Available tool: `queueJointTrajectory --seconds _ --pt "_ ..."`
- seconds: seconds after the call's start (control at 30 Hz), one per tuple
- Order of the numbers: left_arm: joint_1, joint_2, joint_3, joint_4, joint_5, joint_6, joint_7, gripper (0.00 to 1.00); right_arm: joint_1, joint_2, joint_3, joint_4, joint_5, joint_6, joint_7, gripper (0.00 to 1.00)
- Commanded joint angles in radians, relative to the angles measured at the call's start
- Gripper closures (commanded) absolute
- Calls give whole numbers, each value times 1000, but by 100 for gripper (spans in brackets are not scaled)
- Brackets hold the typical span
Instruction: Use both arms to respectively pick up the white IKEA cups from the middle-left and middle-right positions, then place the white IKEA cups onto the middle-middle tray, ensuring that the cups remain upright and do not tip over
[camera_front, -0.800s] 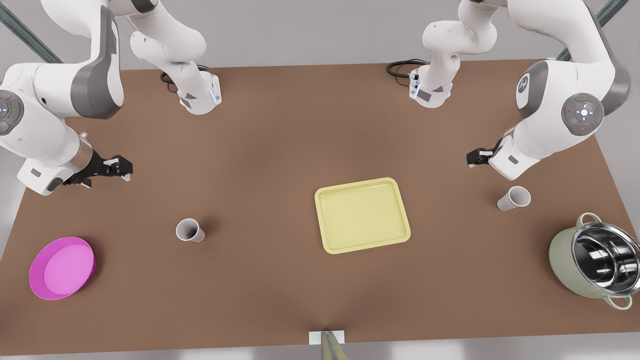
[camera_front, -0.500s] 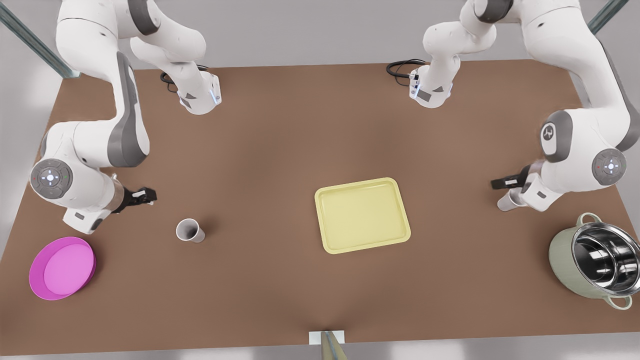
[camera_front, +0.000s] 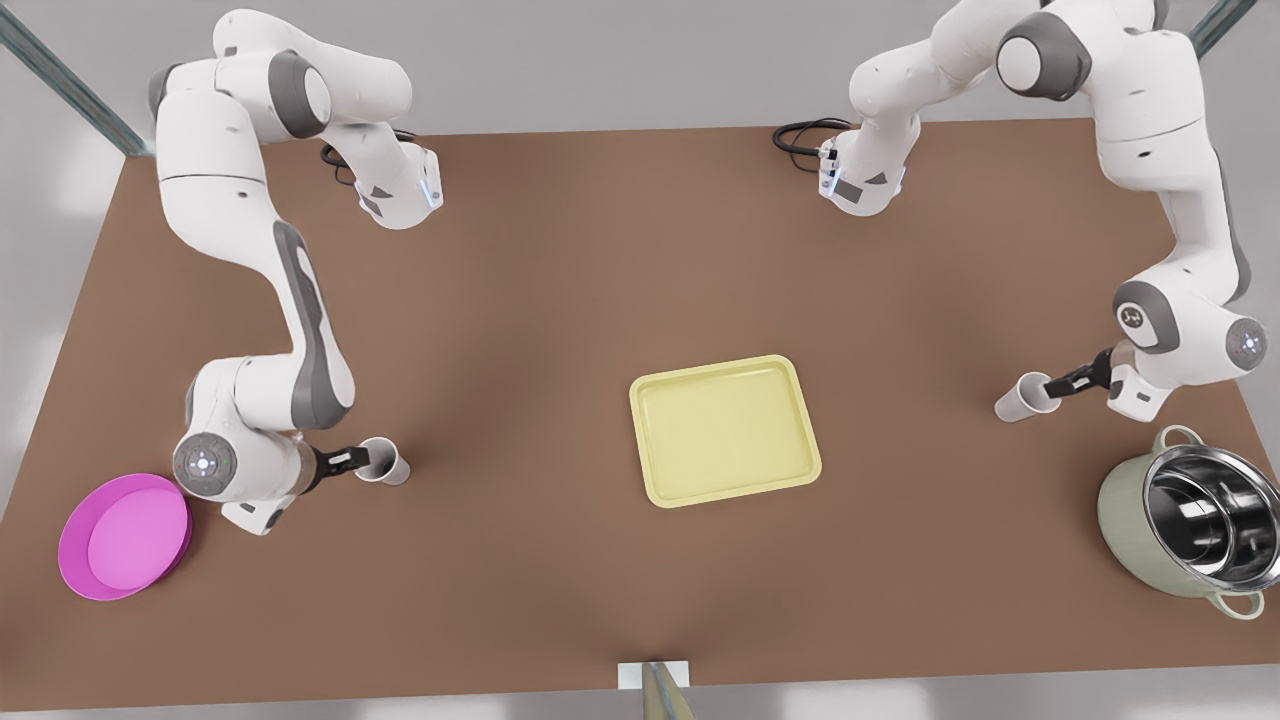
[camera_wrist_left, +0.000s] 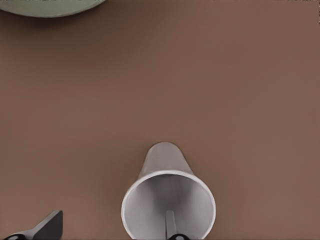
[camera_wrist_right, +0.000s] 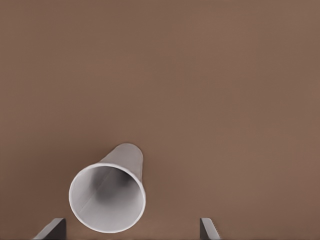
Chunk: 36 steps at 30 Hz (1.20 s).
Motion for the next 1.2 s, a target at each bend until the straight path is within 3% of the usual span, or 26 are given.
queueJointTrajectory --seconds 0.0,0.17,0.2,0.27,0.33,0.47,0.6,0.67,0.73,0.83,0.97,1.07,1.17 --pt "0 13 0 -6 -24 124 196 0 -1 0 -1 -30 1 91 6 0" --pt "0 62 0 -6 -24 135 196 0 -4 18 -1 -57 5 123 6 0" --pt "-1 62 0 -6 -24 131 191 10 -4 18 -1 -71 5 137 6 0" --pt "-1 60 0 -6 -31 113 177 54 -10 15 -1 -99 7 157 7 0" --pt "-1 46 0 -6 -63 53 177 64 -22 15 0 -116 7 169 6 0" --pt "-1 22 0 -2 -82 -16 177 78 -36 11 0 -191 7 261 6 0" --pt "-43 -30 -9 3 -82 -46 95 79 -35 32 0 -198 13 298 6 0" --pt "-159 -99 -15 4 -80 -74 -62 79 -35 41 0 -198 13 312 6 0" --pt "-248 -110 -114 53 -80 -63 -314 79 -33 48 0 -198 13 314 6 1" --pt "-293 -47 -299 198 -91 -82 -652 79 -32 58 -1 -198 13 314 6 14" --pt "-345 -18 -408 196 -152 -103 -708 79 -1 72 -1 -188 5 314 19 41" --pt "-415 26 -409 196 -151 -71 -725 79 11 71 -1 -183 -2 314 38 76" --pt "-432 79 -424 167 -122 41 -728 79 11 60 4 -165 -4 300 26 79"
